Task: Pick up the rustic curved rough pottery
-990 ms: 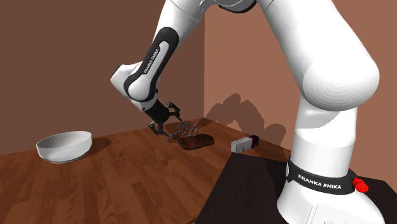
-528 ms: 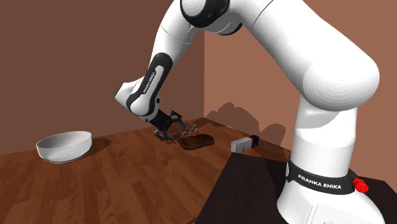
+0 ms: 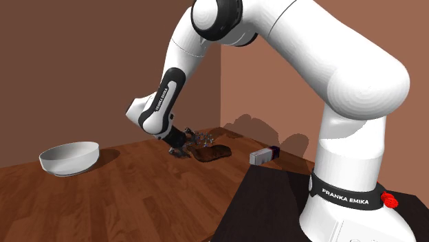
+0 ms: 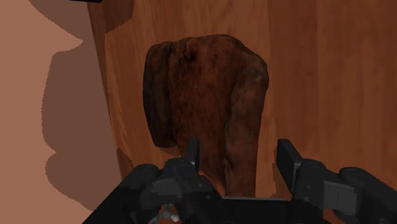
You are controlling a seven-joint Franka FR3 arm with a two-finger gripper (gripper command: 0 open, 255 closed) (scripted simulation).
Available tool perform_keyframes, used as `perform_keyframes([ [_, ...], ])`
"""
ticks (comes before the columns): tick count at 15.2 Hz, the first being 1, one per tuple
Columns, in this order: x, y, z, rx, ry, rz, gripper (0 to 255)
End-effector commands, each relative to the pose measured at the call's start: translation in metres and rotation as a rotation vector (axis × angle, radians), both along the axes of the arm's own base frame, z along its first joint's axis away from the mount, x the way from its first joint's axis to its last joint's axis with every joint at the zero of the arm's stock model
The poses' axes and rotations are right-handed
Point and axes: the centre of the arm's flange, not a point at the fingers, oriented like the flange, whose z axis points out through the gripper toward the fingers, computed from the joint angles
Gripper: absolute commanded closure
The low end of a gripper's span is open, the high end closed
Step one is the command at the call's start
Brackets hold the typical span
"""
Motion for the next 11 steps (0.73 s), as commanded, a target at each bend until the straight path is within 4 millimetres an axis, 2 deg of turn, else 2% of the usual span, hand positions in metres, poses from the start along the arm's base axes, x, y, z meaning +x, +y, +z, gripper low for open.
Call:
perform_keyframes([
  [1,0.0,0.0,-0.001,0.0,0.0,0.0,255],
  [9,0.0,0.001,-0.001,0.0,0.0,0.0,255],
  [11,0.0,0.001,0.009,0.0,0.0,0.0,255],
])
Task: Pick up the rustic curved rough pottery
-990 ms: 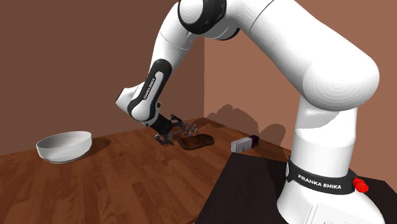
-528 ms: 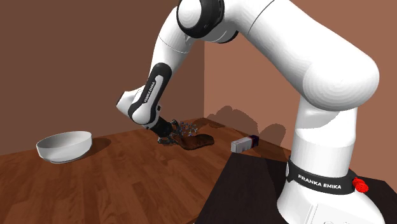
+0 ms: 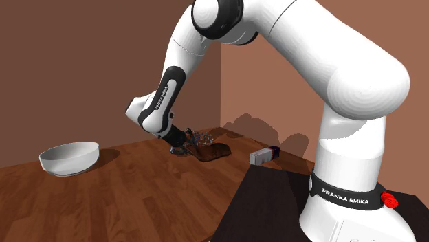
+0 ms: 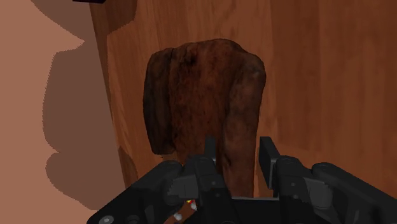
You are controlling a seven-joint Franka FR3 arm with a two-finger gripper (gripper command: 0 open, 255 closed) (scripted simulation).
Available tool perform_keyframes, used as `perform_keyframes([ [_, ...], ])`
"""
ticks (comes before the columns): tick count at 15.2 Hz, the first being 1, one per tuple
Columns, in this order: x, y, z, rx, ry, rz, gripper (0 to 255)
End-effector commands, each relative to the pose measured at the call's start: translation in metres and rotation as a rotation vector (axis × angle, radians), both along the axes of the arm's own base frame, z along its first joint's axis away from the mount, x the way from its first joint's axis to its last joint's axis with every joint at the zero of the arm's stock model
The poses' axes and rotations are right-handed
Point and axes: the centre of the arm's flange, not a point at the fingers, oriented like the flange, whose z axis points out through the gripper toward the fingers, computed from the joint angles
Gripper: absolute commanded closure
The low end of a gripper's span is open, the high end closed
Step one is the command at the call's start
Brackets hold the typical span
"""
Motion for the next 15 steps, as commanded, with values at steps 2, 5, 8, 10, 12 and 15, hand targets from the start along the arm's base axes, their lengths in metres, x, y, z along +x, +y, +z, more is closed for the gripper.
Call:
perform_keyframes([
  [2,0.0,0.0,0.015,0.0,0.0,0.0,255],
  [5,0.0,0.0,0.031,0.0,0.0,0.0,255],
  [8,0.0,0.0,0.047,0.0,0.0,0.0,255],
  [10,0.0,0.0,0.057,0.0,0.0,0.0,255],
  [12,0.0,0.0,0.068,0.0,0.0,0.0,255],
  [15,0.0,0.0,0.074,0.0,0.0,0.0,255],
])
